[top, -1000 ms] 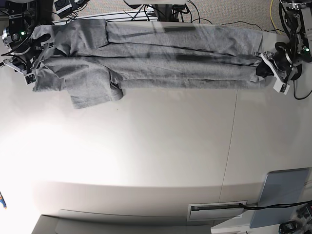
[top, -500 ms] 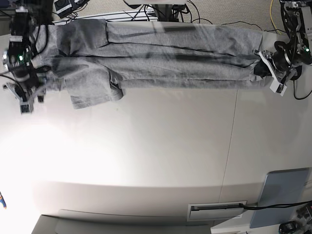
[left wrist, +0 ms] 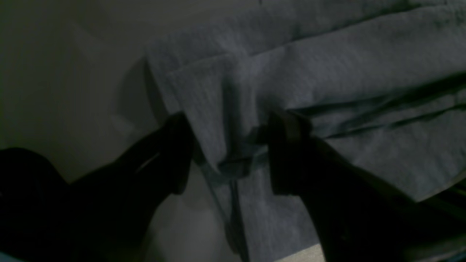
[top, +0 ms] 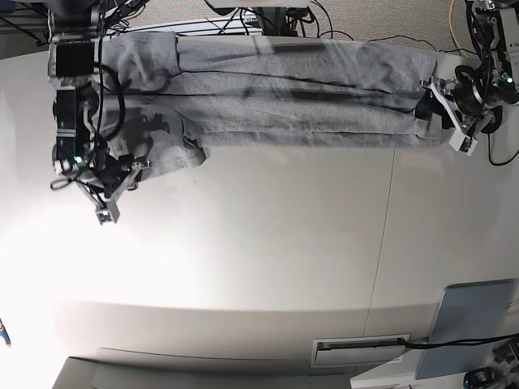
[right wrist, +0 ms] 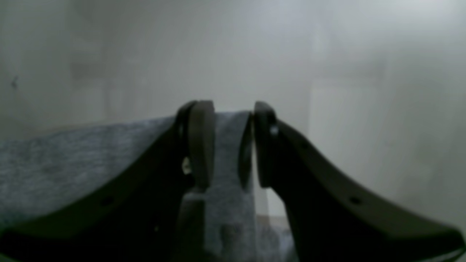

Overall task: Fold the T-shirt properly
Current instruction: 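Grasp the folded end near the right gripper and fold it inward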

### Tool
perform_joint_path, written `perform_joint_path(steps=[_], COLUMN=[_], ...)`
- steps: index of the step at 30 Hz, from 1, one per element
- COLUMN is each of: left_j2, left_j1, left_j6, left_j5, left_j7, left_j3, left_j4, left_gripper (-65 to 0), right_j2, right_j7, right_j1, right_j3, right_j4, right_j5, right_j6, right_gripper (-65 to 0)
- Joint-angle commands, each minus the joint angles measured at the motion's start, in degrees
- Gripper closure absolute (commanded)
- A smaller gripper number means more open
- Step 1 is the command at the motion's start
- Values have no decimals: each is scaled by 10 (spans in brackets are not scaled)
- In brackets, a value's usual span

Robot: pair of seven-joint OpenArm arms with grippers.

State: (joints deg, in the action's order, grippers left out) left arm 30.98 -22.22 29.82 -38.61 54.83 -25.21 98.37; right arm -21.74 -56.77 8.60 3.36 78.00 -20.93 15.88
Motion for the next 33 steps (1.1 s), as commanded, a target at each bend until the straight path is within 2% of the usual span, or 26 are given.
perform_joint_path(steps=[1,5,6,9,10,13,18,23,28,33], left_j2=[11,11,11,11,11,11,11,11,11,11], left_j1=[2,2,2,2,2,2,2,2,2,2], left_j6=[-2,-2,-2,-2,-2,-2,-2,-2,-2,-2], left_j5=[-6,-6,-6,-6,-6,-6,-6,-6,-6,-6], left_j7=[-8,-8,-8,-9,-9,-9,-9,-9,-9,-9], left_j3=[-5,-5,-5,-5,-5,-5,-5,-5,-5,-5], left_j4=[8,8,8,8,8,8,8,8,8,8], left_gripper=[-335,-335,-335,-335,-335,-335,-335,-335,-335,-335], right_j2=[-6,-6,-7,-7,-7,-8,-8,-8,-8,-8], right_j7=[-5,-28,-36,-44,-41,-25,-15,-14,-18,-49], right_j1=[7,7,7,7,7,1,-71,-181,-290,-377], right_j3=[5,16,16,16,16,16,16,16,16,16], right_j4=[-1,-1,-1,0,2,38,213,395,524,570], right_j5=[7,6,6,14,21,54,106,107,107,71], right_j6=[-3,-3,-2,-2,-2,-2,-2,-2,-2,33], right_gripper=[-189,-180,-154,-10,0,0,0,0,0,0])
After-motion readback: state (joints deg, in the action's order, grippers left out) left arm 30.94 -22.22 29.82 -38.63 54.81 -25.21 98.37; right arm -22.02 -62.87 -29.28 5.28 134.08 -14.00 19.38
